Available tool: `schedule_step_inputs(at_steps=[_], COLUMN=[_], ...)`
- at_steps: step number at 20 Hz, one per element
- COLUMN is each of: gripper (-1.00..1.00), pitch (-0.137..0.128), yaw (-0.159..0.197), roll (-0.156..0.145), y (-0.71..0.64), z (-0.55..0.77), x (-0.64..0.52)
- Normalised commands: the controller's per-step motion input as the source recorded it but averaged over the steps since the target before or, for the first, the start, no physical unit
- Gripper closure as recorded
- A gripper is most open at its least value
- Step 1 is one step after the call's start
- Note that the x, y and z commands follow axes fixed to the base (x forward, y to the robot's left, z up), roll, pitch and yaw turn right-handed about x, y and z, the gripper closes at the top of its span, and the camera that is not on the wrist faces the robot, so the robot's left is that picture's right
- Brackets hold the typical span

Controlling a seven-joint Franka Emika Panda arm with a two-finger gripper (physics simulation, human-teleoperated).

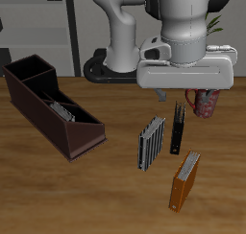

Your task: Place the right striped book into the right desk caddy's left compartment and place the orange book into the right desk caddy's left compartment and place the red mug into the right desk caddy's right compartment

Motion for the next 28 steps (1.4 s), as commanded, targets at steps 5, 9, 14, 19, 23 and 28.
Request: schedule_step_inputs(at_steps=[5,9,14,19,23,28], gripper=[-1.0,-1.0,-1.0,-1.0,-1.0,-1.0], pitch=[0.001,-0.018,0.016,0.029,0.022,0.004], yaw=[-0.048,-0.096,-0.052,-0.032,-0.026,-0.01], roll=[-0.026,-0.047,0.002,-0.017,-0.033,-0.018], y=[0.08,0.02,0.03,-0.04,-0.09,-0.04], z=[-0.22,-0.31,-0.32,-0.44,-0.34,-0.19], x=[0.29,0.23,0.08,0.11,0.09,0.08])
